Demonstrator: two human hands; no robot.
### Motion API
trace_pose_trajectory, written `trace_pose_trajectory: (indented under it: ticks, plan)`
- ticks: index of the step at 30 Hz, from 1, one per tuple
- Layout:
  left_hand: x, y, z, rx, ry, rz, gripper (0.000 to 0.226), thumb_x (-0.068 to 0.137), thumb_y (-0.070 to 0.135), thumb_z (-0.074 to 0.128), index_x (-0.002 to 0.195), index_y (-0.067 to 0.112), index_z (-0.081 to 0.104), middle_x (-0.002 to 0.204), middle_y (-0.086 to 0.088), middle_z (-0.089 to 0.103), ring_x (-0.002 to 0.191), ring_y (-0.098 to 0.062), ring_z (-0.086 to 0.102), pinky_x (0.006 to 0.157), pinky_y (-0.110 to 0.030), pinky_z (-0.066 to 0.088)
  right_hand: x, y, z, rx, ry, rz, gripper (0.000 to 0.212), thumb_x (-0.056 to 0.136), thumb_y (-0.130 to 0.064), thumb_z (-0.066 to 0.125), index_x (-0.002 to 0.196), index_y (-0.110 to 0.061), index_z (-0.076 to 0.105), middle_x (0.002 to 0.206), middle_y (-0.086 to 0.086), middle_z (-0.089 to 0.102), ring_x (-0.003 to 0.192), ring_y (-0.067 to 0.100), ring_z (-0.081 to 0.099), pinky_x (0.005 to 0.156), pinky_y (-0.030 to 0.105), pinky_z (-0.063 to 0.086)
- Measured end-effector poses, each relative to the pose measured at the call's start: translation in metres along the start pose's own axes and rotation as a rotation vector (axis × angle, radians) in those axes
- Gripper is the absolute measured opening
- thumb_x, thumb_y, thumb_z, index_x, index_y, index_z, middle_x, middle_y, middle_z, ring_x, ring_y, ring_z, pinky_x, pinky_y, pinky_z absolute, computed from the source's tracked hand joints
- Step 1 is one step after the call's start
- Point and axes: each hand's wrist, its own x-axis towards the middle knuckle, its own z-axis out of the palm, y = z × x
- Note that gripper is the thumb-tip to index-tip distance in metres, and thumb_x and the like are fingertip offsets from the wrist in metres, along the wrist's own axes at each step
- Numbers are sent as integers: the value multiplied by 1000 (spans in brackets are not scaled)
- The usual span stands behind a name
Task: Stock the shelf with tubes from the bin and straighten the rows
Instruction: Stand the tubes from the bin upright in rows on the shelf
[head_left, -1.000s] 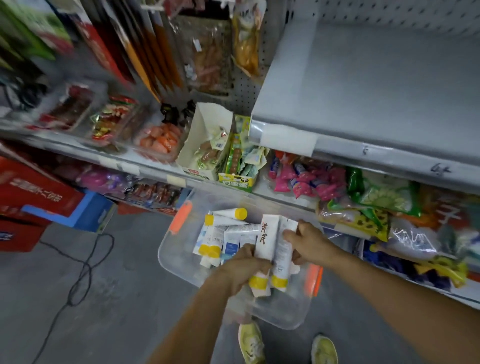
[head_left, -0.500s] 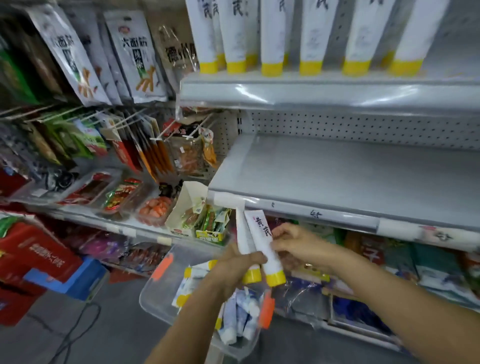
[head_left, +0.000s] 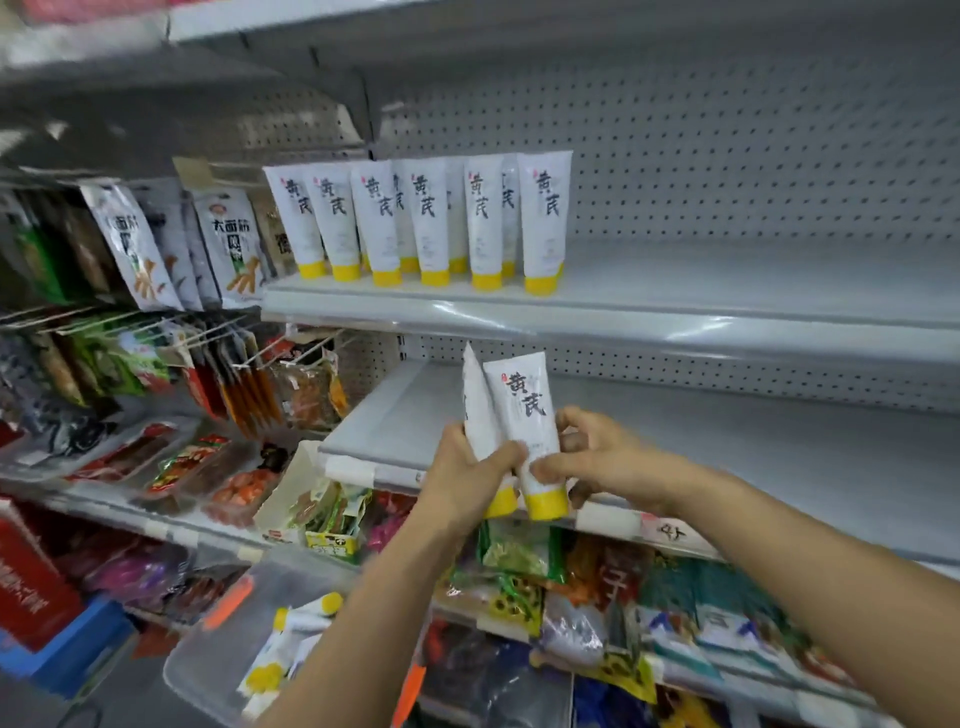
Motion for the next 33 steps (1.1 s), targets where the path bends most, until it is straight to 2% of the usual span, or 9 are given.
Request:
trace_pose_trajectory:
  ticks: [2,7,9,12,16,19,21,26,33]
  plan:
    - [0,24,11,-31,31,36,39,86,26,67,117,13,49,107,-1,65,89,-11,65,64,-25,49,-11,-18,-19,-44,53,-75,39,84,-5,70,115,-8,48,103,17,70,73,18,62,57,32,48]
    - [9,73,25,-72,47,131,30,94,20,53,118,14,35,94,4,48,78,-8,48,57,-26,35,-18,-60,-62,-71,322,-260,36,83,-7,71,116,-9,56,105,12,70,79,22,67,57,29,52]
    - [16,85,26,-67,66,156,31,92,20,55,116,17,36,97,4,50,80,-9,50,57,-25,39,-14,-73,-79,-87,418,-297,35,84,-11,71,116,-11,57,104,7,70,73,15,65,56,25,52]
    - [27,96,23,5,75,219,31,89,21,63,112,22,43,99,9,57,81,-3,55,55,-15,45,1,-89,-103,-107,522,-308,36,85,-15,72,116,-16,54,105,1,66,82,14,65,59,24,50]
    - [45,98,17,60,120,255,36,82,26,74,106,27,48,99,11,61,86,-4,60,74,-31,55,33,-96,-127,-173,641,-300,41,81,-13,74,115,-15,51,103,1,62,93,21,63,76,37,54]
    - [56,98,14,101,145,256,46,72,36,79,106,27,48,100,13,62,91,-10,62,85,-43,55,60,-96,-135,-225,693,-254,51,78,-13,76,121,-12,50,105,2,61,97,23,63,86,45,55]
    - [62,98,13,107,147,254,51,63,44,75,104,28,49,100,12,63,92,-12,63,86,-46,55,79,-94,-137,-260,698,-227,53,77,-12,77,122,-11,49,108,2,61,97,21,61,88,43,53]
    - [83,89,5,110,141,259,44,76,30,79,107,24,49,101,12,62,92,-9,62,87,-44,54,112,-84,-142,-318,737,-199,56,76,-14,78,123,-10,48,117,7,63,103,24,62,90,44,53]
    - [102,84,-7,103,148,273,45,76,32,79,107,25,48,99,17,61,90,-4,60,86,-40,54,138,-82,-150,-347,760,-195,54,78,-13,77,123,-12,47,121,7,62,106,24,62,92,41,51]
